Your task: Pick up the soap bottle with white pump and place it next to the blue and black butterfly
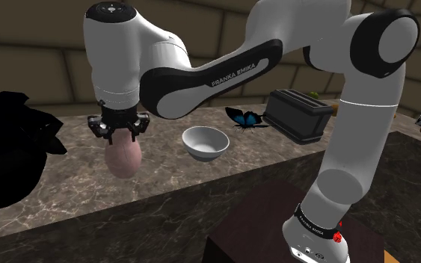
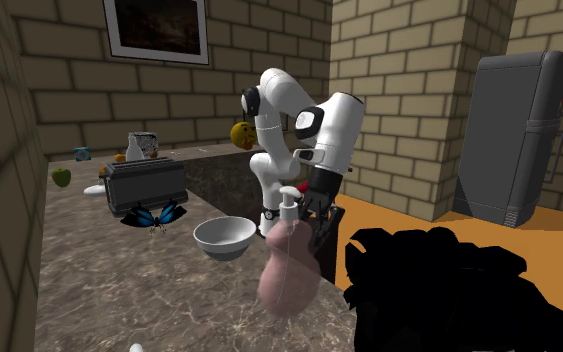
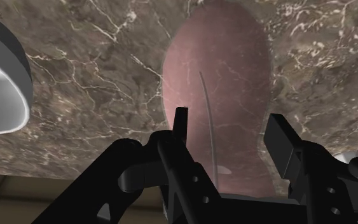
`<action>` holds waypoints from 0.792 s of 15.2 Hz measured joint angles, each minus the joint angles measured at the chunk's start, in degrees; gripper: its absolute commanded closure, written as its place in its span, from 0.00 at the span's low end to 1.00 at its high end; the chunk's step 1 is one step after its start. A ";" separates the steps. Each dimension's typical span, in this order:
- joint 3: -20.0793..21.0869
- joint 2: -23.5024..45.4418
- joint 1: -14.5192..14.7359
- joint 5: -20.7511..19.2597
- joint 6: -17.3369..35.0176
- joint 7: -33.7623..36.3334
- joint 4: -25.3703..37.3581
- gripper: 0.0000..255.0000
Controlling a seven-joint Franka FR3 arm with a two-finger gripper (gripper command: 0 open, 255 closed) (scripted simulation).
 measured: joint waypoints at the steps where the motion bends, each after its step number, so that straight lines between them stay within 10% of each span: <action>1: 0.05 -0.03 0.01 0.19 -0.43 -0.29 0.47 1.00; 12: 1.12 -2.38 -0.59 3.87 -6.47 -4.62 6.12 1.00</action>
